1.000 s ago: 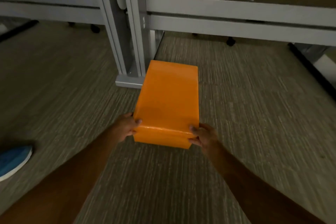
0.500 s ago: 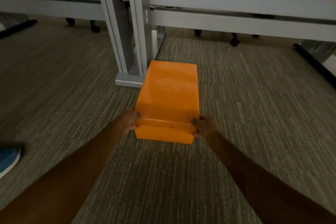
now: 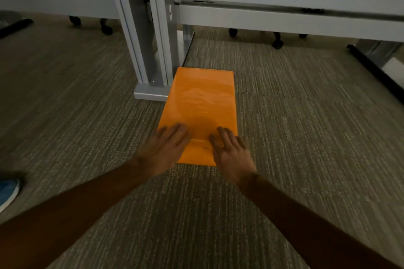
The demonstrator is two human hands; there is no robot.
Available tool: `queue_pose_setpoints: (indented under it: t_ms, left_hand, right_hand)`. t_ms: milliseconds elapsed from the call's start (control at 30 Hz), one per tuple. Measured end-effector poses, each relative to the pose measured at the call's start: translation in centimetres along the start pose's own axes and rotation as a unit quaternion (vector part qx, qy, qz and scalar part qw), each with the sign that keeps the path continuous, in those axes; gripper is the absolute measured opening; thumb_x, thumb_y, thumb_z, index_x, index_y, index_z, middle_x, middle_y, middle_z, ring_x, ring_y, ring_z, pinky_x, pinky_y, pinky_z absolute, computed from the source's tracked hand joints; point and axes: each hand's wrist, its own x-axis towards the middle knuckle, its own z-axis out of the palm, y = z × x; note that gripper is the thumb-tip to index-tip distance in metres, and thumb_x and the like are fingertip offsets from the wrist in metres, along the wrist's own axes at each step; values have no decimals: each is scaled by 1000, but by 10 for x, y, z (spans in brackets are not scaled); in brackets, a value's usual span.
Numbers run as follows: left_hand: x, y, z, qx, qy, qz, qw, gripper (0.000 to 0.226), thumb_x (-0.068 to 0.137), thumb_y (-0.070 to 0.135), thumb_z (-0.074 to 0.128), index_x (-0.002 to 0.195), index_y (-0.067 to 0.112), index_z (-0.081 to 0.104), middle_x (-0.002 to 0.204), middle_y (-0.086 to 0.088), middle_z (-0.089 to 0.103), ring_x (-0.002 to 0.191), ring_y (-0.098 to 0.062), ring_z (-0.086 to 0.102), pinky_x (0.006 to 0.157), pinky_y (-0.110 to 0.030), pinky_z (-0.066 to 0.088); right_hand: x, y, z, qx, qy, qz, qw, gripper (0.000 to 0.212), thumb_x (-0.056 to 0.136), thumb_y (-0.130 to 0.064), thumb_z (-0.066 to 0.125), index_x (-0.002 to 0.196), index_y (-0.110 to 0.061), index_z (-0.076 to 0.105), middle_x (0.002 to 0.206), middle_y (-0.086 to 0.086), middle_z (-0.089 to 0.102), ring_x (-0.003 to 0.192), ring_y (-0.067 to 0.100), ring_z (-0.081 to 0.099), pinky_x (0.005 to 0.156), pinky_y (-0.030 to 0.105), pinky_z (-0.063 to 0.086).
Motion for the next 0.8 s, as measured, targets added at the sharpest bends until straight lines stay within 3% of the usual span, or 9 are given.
queue_pose_setpoints:
  t_ms: [100,200,333,467,667,800]
  left_hand:
    - [-6,9,1,40,-48,36,997,75,62,21,85,131,9,59,133,-15,63,122,-33,61,92,-44,56]
    - [-2,12,7,48,-35,27,998,69,71,15,79,135,5,55,137,-19,59,126,-36,57,98,-47,52]
    - [10,8,20,1,-67,1,998,63,95,9,39,153,4,13,161,-23,17,148,-41,17,119,-54,19]
    - [28,-5,30,-56,-102,-33,993,69,96,14,39,155,12,4,165,-15,6,152,-34,2,122,-49,4]
    - [60,-32,38,-158,-105,-57,980,80,90,14,58,155,17,11,165,-11,9,153,-28,3,122,-44,4]
    - [82,-44,37,-193,-93,-75,974,84,84,9,65,154,18,20,164,-10,16,152,-27,8,122,-45,12]
  right_hand:
    - [-8,-10,9,-26,-35,-57,997,60,83,-26,67,139,-9,53,144,21,51,133,39,49,100,56,47]
    - [-10,-11,15,-51,-61,-62,995,65,83,-27,66,142,-5,49,149,20,45,139,37,42,104,59,42]
    - [0,-10,20,-51,-87,-58,993,64,93,-24,50,151,-3,31,159,22,24,147,39,22,113,62,27]
    - [22,-2,32,-26,-130,-51,990,63,101,-25,33,155,-4,9,164,19,2,151,37,1,119,60,8]
    - [61,13,38,14,-148,-33,988,68,99,-36,39,155,-7,13,165,14,6,152,31,6,121,56,10]
    - [88,22,41,31,-151,-12,988,71,96,-36,46,155,-9,19,164,13,13,152,30,12,121,54,12]
